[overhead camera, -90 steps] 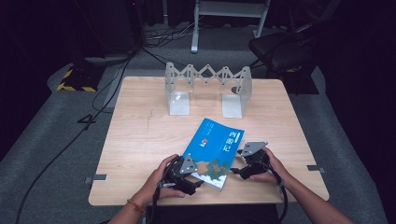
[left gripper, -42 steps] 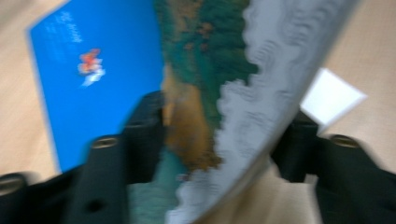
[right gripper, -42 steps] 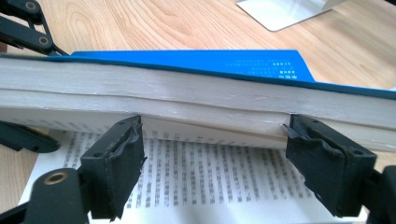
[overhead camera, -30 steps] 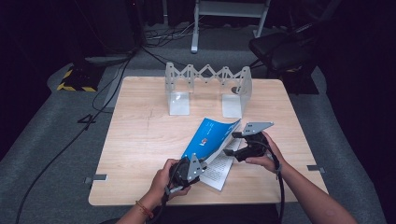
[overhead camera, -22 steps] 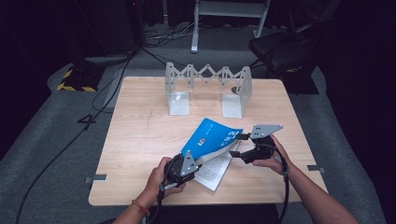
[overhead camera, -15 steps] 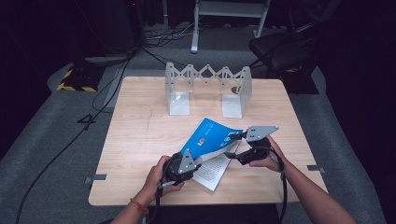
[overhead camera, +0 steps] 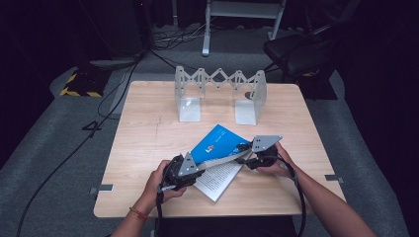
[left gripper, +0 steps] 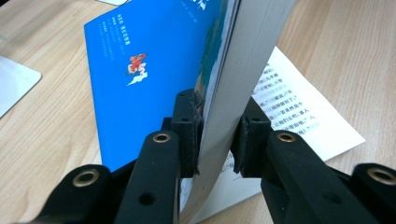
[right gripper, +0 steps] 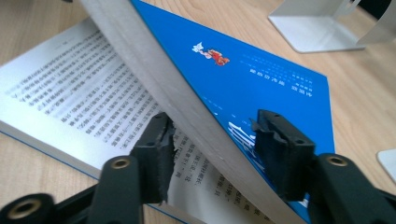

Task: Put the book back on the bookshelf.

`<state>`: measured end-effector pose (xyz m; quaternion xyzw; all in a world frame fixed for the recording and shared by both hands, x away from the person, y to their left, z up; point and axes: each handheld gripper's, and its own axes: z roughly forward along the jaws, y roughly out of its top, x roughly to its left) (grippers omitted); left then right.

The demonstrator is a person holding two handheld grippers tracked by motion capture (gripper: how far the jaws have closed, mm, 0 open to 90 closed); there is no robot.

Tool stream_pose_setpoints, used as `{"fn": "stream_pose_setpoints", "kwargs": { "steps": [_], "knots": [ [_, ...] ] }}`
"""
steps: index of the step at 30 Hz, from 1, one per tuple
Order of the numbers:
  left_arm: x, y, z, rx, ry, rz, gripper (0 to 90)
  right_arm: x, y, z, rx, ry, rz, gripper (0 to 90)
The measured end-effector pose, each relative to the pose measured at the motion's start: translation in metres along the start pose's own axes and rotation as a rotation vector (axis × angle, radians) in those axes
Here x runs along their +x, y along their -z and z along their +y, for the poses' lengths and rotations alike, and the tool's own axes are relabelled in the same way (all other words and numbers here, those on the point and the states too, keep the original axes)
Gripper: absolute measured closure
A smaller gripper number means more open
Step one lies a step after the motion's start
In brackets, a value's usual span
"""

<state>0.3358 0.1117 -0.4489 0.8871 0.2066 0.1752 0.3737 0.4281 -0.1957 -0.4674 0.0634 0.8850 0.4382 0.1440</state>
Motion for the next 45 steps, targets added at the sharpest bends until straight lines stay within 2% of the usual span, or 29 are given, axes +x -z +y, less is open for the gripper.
{"fn": "stream_pose_setpoints", "kwargs": {
  "steps": [2,3,4,5,6,8,13,16,17,18,20,21,23,24,26,27,28,30,33,38,40,41,42,45],
  "knots": [
    [0.000,0.000,0.000,0.006,-0.003,0.006,72.2,0.003,-0.001,0.000,0.005,0.017,-0.015,53.1],
    [0.000,0.000,-0.001,0.015,0.005,0.008,68.8,0.010,-0.001,0.004,0.027,0.050,-0.041,56.0],
    [-0.001,0.001,-0.001,0.019,0.008,0.030,67.0,0.012,-0.001,0.006,0.033,0.063,-0.053,57.2],
    [-0.003,0.001,0.000,0.026,0.016,0.034,63.4,0.013,-0.001,0.008,0.036,0.070,-0.059,58.0],
    [-0.007,0.001,0.001,0.035,0.011,0.031,60.5,0.014,-0.001,0.010,0.041,0.072,-0.060,58.5],
    [-0.015,0.000,0.005,0.050,-0.027,0.053,57.0,0.016,-0.001,0.013,0.057,0.084,-0.067,59.0],
    [-0.022,0.000,0.014,0.026,-0.022,0.061,54.4,0.021,-0.003,0.019,0.081,0.090,-0.079,60.0],
    [-0.029,-0.004,0.019,0.053,-0.028,0.097,46.0,0.026,-0.005,0.024,0.090,0.097,-0.085,61.6],
    [-0.029,-0.004,0.019,0.053,-0.028,0.097,45.6,0.028,-0.006,0.025,0.094,0.102,-0.085,62.1],
    [-0.030,-0.005,0.020,0.054,-0.038,0.119,48.1,0.030,-0.007,0.027,0.099,0.108,-0.085,62.5],
    [-0.029,-0.004,0.019,0.047,-0.039,0.128,62.1,0.034,-0.010,0.029,0.106,0.126,-0.083,62.9],
    [-0.027,-0.002,0.018,0.037,-0.036,0.135,62.1,0.034,-0.010,0.029,0.106,0.126,-0.083,62.9],
    [-0.023,0.002,0.015,0.030,-0.045,0.131,69.9,0.035,-0.012,0.030,0.088,0.122,-0.068,61.7],
    [-0.022,0.003,0.014,0.035,-0.062,0.130,69.9,0.035,-0.012,0.030,0.088,0.122,-0.068,61.7],
    [-0.018,0.003,0.008,0.033,-0.046,0.090,71.7,0.033,-0.015,0.028,0.077,0.116,-0.042,55.2],
    [-0.018,0.003,0.008,0.033,-0.046,0.090,72.0,0.033,-0.015,0.028,0.077,0.116,-0.042,55.2],
    [-0.016,0.004,0.007,0.028,-0.048,0.079,72.0,0.031,-0.015,0.025,0.066,0.117,-0.046,52.5],
    [-0.011,0.007,0.004,0.019,-0.047,0.071,72.1,0.021,-0.015,0.013,0.096,0.119,-0.112,48.4],
    [-0.008,0.010,0.001,0.008,-0.050,0.063,72.4,0.007,-0.009,0.003,0.062,0.055,-0.084,48.4],
    [0.003,0.015,-0.005,0.000,-0.032,0.040,71.1,0.008,-0.005,0.001,0.054,0.110,-0.070,58.8],
    [0.007,0.017,-0.007,0.002,-0.007,0.027,69.6,0.010,-0.005,0.002,0.060,0.124,-0.073,60.5],
    [0.008,0.018,-0.008,0.009,0.014,0.026,66.3,0.013,-0.006,0.005,0.071,0.140,-0.081,62.6],
    [0.008,0.019,-0.008,0.024,0.026,0.029,56.3,0.018,-0.006,0.010,0.089,0.167,-0.096,64.6],
    [0.000,0.021,-0.005,0.042,0.020,0.033,53.6,0.022,-0.007,0.013,0.103,0.183,-0.104,65.5]
  ]
}}
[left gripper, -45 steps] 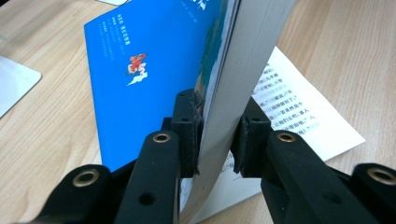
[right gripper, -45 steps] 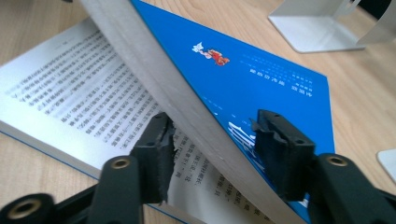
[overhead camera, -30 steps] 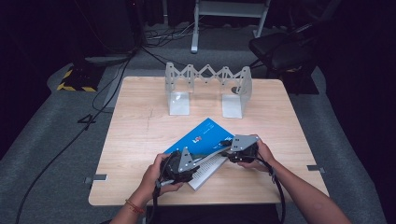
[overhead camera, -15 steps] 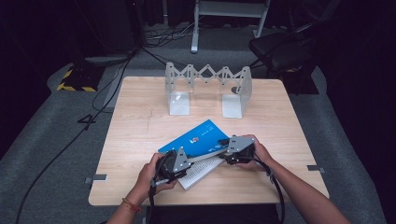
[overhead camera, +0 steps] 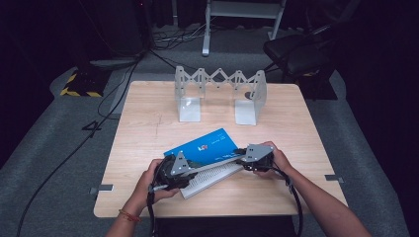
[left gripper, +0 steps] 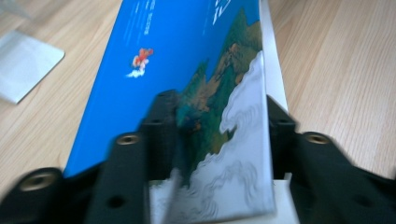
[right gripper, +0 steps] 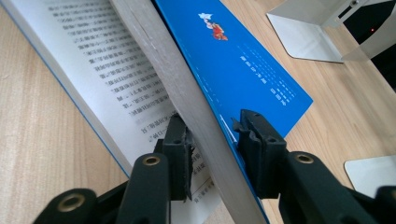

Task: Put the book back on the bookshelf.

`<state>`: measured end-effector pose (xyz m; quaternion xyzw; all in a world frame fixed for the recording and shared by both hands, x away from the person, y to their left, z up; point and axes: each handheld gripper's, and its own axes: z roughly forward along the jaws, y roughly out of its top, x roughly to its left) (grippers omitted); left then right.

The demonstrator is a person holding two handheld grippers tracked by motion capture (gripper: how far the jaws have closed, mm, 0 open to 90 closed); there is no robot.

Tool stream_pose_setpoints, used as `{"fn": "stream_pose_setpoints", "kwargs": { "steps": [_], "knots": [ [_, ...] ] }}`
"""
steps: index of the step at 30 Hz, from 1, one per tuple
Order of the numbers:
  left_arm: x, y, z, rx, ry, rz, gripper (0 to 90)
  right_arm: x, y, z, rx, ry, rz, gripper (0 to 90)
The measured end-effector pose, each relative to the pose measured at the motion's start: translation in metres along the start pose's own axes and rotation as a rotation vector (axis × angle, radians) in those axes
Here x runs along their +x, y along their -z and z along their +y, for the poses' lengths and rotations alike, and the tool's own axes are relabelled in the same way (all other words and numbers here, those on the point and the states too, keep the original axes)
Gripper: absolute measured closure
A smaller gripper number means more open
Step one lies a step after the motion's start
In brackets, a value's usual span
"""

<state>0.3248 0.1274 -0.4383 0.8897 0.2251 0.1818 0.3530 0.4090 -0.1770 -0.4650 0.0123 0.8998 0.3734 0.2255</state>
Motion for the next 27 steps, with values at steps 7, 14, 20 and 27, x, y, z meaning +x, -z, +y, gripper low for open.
{"fn": "stream_pose_setpoints", "kwargs": {
  "steps": [7,14,20,27],
  "knots": [
    [-0.017,-0.009,0.014,0.042,0.004,0.062,39.8,0.007,0.000,0.011,0.031,0.017,-0.019,66.2],
    [-0.008,-0.007,0.004,0.049,-0.056,0.114,66.2,0.011,0.000,0.019,0.022,0.003,-0.011,66.0],
    [0.015,-0.007,-0.012,0.041,-0.039,0.020,68.3,0.003,-0.010,0.001,-0.118,-0.093,0.093,58.7],
    [0.022,-0.005,-0.011,0.065,-0.002,0.029,60.5,0.004,-0.009,0.001,-0.096,-0.043,0.061,66.6]
  ]
}}
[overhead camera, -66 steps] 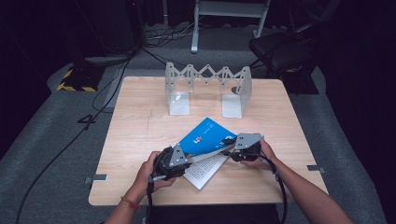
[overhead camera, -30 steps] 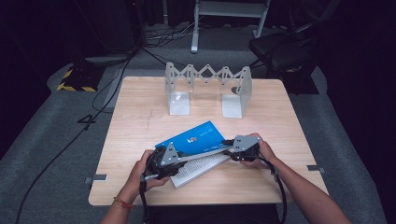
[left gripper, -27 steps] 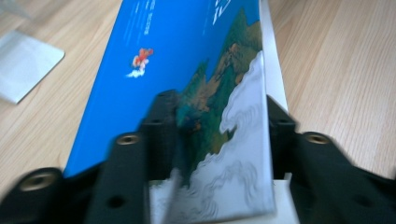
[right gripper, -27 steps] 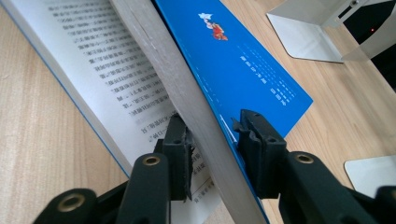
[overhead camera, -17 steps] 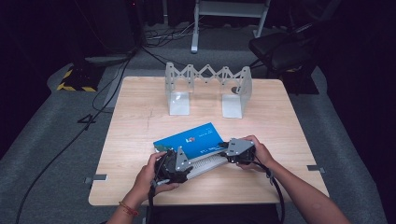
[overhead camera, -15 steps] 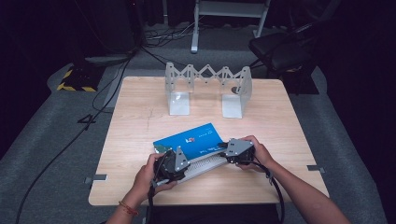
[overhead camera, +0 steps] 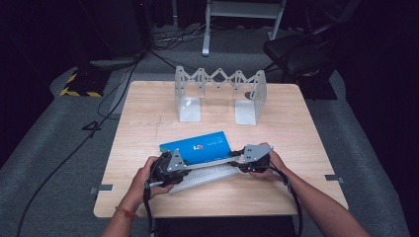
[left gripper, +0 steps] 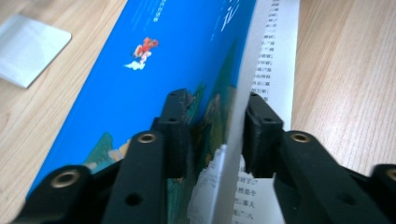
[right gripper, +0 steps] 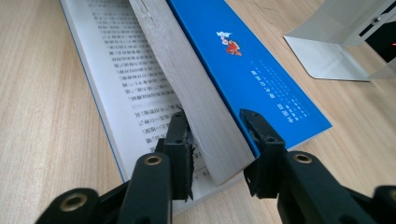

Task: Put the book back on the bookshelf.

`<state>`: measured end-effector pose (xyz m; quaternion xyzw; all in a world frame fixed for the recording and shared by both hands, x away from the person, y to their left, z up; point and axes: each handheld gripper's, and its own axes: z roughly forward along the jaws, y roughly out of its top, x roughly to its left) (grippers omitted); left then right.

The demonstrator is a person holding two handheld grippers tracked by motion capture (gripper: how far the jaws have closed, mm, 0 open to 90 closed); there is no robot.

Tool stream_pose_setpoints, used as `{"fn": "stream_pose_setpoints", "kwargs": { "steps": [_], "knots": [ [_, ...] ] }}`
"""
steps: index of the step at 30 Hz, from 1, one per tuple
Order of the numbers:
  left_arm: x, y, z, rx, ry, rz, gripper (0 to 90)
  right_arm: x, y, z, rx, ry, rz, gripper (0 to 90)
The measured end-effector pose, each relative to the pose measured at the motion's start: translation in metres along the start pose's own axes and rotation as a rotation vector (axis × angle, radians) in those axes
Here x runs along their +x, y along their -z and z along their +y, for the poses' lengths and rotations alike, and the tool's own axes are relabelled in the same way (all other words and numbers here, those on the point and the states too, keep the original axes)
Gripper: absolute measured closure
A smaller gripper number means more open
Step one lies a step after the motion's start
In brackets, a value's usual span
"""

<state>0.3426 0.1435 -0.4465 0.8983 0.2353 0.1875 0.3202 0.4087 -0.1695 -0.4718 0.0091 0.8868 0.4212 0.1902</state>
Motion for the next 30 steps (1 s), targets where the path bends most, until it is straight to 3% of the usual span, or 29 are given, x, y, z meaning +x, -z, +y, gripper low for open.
{"fn": "stream_pose_setpoints", "kwargs": {
  "steps": [1,3,6,7,10,14,18,21,23,25,26,27,28,30],
  "knots": [
    [-0.002,0.000,0.001,0.005,0.016,0.019,56.1,0.002,0.001,0.002,0.005,0.005,-0.010,66.9],
    [-0.009,0.000,0.006,0.025,0.006,0.048,51.0,0.005,0.004,0.007,0.010,0.002,-0.032,67.1],
    [-0.015,0.001,0.012,0.017,0.011,0.045,47.3,0.009,0.006,0.011,0.016,0.001,-0.050,67.2],
    [-0.022,-0.001,0.020,0.023,0.029,0.071,44.7,0.014,0.007,0.013,0.023,0.004,-0.053,67.7],
    [-0.032,-0.006,0.029,0.017,0.053,0.084,42.1,0.017,0.008,0.016,0.023,0.003,-0.060,67.9],
    [-0.039,-0.013,0.034,0.019,0.051,0.103,38.7,0.021,0.010,0.022,0.033,0.005,-0.067,68.0],
    [-0.038,-0.019,0.029,0.034,0.040,0.137,46.3,0.023,0.010,0.025,0.039,0.011,-0.060,68.0],
    [-0.035,-0.020,0.022,0.025,0.002,0.106,57.3,0.026,0.010,0.028,0.037,0.026,-0.058,67.8],
    [-0.037,-0.020,0.020,0.022,-0.035,0.113,63.4,0.025,0.009,0.027,0.024,0.020,-0.038,65.6],
    [-0.036,-0.020,0.019,0.014,-0.036,0.105,65.6,0.022,0.009,0.025,0.008,0.006,-0.015,63.9],
    [-0.032,-0.018,0.018,-0.011,-0.025,0.081,65.9,0.014,0.008,0.018,-0.049,-0.026,0.031,58.6],
    [-0.029,-0.018,0.016,-0.021,-0.021,0.065,66.5,0.010,0.006,0.014,-0.068,-0.041,0.046,57.4],
    [-0.029,-0.018,0.016,-0.021,-0.021,0.065,67.0,0.010,0.006,0.014,-0.068,-0.041,0.046,57.4],
    [-0.027,-0.018,0.016,-0.026,-0.010,0.053,67.1,-0.002,0.000,0.003,-0.077,-0.119,0.071,58.0]
  ]
}}
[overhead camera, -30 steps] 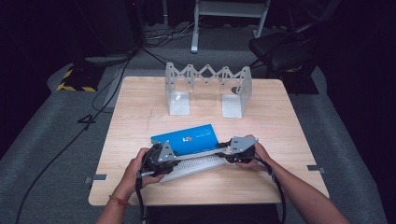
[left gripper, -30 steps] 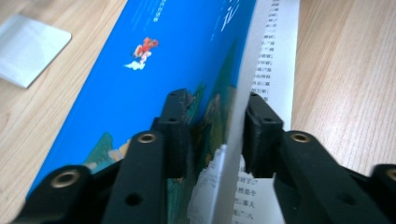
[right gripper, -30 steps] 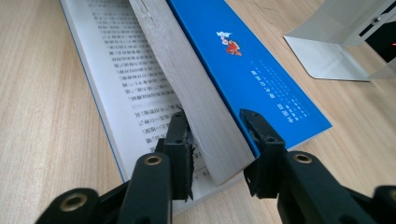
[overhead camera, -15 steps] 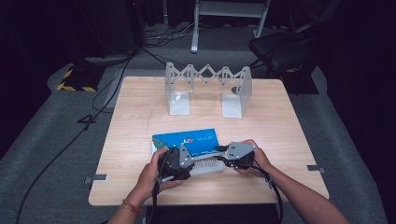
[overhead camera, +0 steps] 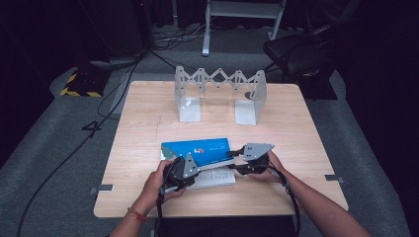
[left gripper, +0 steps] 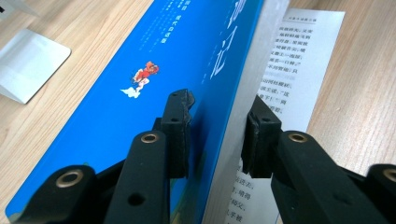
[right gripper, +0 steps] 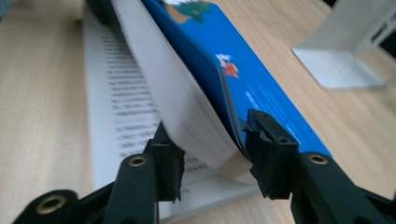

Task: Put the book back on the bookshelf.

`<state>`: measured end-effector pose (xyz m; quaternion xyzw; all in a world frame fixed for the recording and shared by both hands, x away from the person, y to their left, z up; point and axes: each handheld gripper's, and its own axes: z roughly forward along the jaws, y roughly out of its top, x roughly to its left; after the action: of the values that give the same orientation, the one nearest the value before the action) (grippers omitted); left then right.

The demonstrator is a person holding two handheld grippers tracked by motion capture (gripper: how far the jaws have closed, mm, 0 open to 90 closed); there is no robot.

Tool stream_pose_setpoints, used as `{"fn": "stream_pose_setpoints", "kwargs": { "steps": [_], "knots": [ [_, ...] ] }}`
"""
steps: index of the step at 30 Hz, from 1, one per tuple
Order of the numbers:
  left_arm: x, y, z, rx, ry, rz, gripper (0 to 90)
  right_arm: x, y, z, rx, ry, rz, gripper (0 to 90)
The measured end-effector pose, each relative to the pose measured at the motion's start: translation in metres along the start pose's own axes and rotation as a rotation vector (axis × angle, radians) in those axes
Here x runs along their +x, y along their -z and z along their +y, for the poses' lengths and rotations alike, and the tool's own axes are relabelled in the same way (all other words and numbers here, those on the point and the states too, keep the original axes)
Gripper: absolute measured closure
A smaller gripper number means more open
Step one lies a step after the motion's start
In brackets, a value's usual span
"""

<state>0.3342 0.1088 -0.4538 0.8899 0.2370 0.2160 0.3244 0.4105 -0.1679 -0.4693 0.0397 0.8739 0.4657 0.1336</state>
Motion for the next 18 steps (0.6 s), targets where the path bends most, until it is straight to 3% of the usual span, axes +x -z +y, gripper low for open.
{"fn": "stream_pose_setpoints", "kwargs": {
  "steps": [1,3,4,7,9,11,14,18],
  "knots": [
    [0.001,0.000,0.000,0.006,0.009,-0.009,66.8,-0.001,0.000,-0.001,-0.004,0.012,0.009,61.1],
    [0.004,0.000,0.000,0.012,0.053,-0.025,64.3,0.005,0.001,0.005,0.030,0.115,-0.021,65.0],
    [0.005,0.000,0.000,0.026,0.075,-0.027,60.0,0.008,0.002,0.008,0.037,0.138,-0.031,66.2],
    [0.005,-0.002,0.001,0.065,0.091,0.005,50.9,0.014,0.003,0.011,0.047,0.142,-0.044,67.7],
    [0.002,-0.007,0.002,0.096,0.069,0.051,49.7,0.021,0.005,0.013,0.057,0.149,-0.055,69.5],
    [0.000,-0.010,0.005,0.096,0.054,0.078,47.4,0.023,0.010,0.015,0.048,0.141,-0.059,70.4],
    [0.002,-0.014,0.015,0.068,0.097,0.097,36.9,0.025,0.021,0.017,0.043,0.132,-0.073,71.3],
    [-0.005,-0.019,0.026,0.051,0.050,0.117,34.8,0.018,0.039,0.016,0.040,0.111,-0.072,71.8]
  ]
}}
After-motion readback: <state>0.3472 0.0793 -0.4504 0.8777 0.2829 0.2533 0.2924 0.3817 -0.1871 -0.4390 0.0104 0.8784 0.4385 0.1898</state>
